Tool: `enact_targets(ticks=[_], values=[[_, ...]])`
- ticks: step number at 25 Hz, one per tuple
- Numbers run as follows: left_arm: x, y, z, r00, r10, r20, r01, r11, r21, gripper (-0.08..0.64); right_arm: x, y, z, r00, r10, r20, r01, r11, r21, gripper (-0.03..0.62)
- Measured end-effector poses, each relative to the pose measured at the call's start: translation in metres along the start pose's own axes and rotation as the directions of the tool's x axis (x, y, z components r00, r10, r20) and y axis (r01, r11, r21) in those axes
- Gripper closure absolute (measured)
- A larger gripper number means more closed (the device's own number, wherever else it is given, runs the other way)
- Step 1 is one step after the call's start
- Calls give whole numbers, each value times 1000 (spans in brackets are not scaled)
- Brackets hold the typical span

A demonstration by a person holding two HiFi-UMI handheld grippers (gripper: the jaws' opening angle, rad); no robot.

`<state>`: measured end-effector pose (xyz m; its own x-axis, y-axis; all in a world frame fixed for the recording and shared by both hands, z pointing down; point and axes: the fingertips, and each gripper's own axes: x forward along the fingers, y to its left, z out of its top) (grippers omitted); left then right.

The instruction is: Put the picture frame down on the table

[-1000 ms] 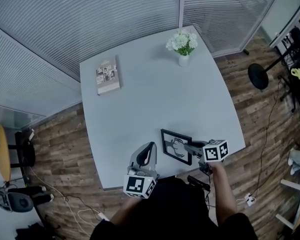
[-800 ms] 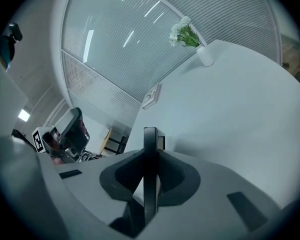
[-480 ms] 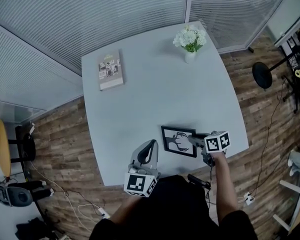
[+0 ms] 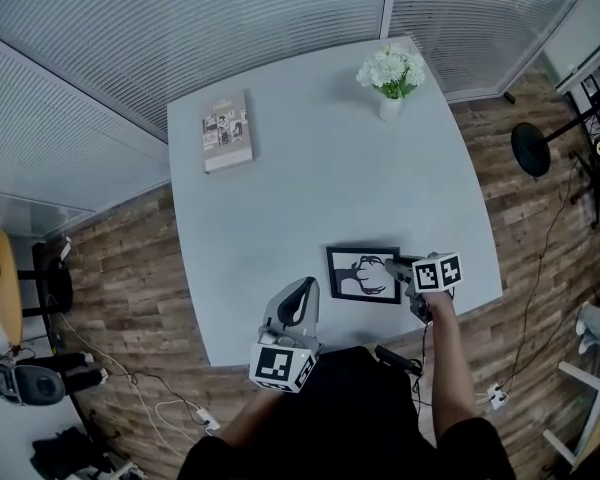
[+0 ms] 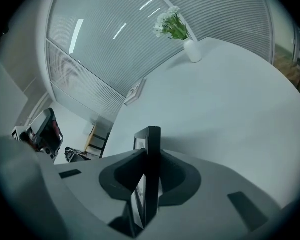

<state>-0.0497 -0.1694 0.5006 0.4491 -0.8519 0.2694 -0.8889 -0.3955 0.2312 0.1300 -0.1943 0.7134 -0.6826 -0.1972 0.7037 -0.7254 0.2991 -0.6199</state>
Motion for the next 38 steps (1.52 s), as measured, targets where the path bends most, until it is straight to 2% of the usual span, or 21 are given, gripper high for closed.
enact_targets(ticks=[10, 22, 38], values=[[5, 5, -2, 1000, 9, -11, -9, 1000, -11, 545, 22, -28, 2, 1000, -13, -27, 15, 997, 73, 515], [14, 15, -7, 999, 15, -29, -16, 1000, -23, 545, 44, -45, 0, 998, -32, -58, 38, 994, 106, 491], [15, 21, -12, 999, 22, -42, -23, 999, -33, 545, 54, -61, -3, 986, -149, -74, 155, 985, 72, 453]])
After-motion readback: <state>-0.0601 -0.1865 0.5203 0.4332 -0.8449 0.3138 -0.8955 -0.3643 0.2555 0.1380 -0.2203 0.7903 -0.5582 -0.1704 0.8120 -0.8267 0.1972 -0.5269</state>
